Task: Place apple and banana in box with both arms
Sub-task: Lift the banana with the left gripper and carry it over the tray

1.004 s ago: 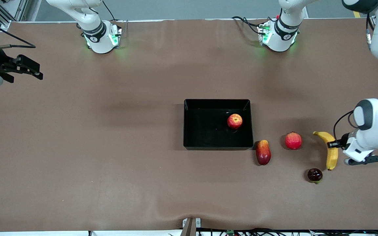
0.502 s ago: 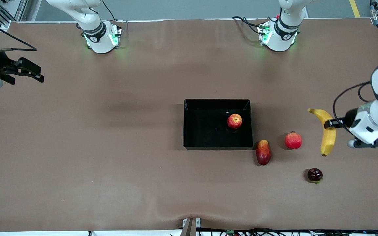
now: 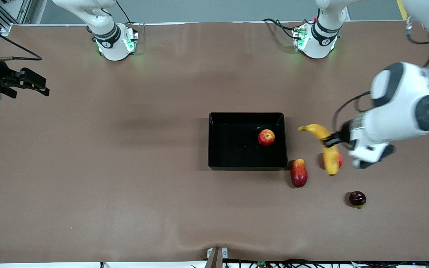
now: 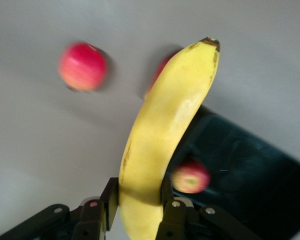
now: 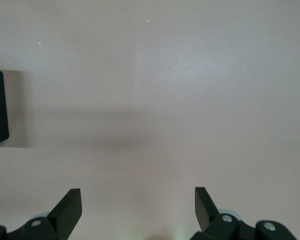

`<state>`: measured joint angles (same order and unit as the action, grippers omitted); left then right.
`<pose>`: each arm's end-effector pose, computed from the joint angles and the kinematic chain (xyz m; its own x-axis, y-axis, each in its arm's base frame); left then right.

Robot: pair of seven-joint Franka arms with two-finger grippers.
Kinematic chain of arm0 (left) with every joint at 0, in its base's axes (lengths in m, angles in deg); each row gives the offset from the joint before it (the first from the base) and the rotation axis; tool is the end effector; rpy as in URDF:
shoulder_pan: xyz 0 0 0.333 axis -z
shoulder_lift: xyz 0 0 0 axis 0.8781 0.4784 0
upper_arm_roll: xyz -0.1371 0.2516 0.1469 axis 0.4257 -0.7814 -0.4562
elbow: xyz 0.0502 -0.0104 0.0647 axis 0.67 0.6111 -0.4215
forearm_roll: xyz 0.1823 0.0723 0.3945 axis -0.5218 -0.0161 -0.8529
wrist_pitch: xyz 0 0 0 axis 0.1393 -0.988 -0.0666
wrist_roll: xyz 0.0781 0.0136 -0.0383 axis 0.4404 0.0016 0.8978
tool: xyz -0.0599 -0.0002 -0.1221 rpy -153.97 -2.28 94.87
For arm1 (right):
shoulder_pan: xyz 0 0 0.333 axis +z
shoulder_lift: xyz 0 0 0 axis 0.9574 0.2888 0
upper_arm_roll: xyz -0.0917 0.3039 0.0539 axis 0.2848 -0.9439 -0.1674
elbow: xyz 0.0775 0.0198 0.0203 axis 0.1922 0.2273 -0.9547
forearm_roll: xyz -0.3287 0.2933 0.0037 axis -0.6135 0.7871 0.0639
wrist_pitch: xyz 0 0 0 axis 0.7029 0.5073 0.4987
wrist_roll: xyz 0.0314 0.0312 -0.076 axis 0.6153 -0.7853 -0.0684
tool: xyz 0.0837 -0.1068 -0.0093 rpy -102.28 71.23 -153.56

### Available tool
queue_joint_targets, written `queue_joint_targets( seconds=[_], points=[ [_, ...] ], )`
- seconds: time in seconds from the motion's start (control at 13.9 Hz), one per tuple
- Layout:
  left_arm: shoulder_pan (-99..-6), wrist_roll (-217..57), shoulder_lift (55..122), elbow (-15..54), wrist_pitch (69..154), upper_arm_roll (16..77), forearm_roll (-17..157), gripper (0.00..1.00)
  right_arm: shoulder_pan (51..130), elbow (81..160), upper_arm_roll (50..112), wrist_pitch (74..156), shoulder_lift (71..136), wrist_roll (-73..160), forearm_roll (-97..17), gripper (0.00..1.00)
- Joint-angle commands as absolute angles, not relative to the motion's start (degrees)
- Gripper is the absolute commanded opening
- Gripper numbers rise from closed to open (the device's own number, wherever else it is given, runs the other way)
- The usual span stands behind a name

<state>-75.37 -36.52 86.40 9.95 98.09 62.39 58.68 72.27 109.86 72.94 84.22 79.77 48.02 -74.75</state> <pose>0.6682 -0.1956 0.3946 0.8439 0.4959 -0.2048 0.5139 -0.8568 0.0427 0.5883 0.0226 0.6173 0.9980 0.0384 -0.0508 0.0365 -0.9986 -0.0383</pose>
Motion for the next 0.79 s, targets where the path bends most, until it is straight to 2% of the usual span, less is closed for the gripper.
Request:
queue_joint_targets(
  seconds=[0.0, 0.14, 0.72],
  points=[
    [-68.12, -21.25, 94.13, 2.35, 101.28, 62.02, 58.26, 0.00, 71.28, 110.33, 72.20, 84.34, 79.22, 48.80, -74.59, 1.00],
    [-64.16, -13.05, 96.77, 2.26, 107.69, 61.93, 57.21, 0.00, 71.54, 110.50, 72.20, 84.34, 79.22, 48.80, -74.59, 1.00],
    [-52.55, -11.44, 100.74, 4.35, 107.98, 61.84, 49.03, 0.00, 71.54, 110.42, 72.11, 83.72, 79.22, 48.80, -74.50, 1.00]
  ],
)
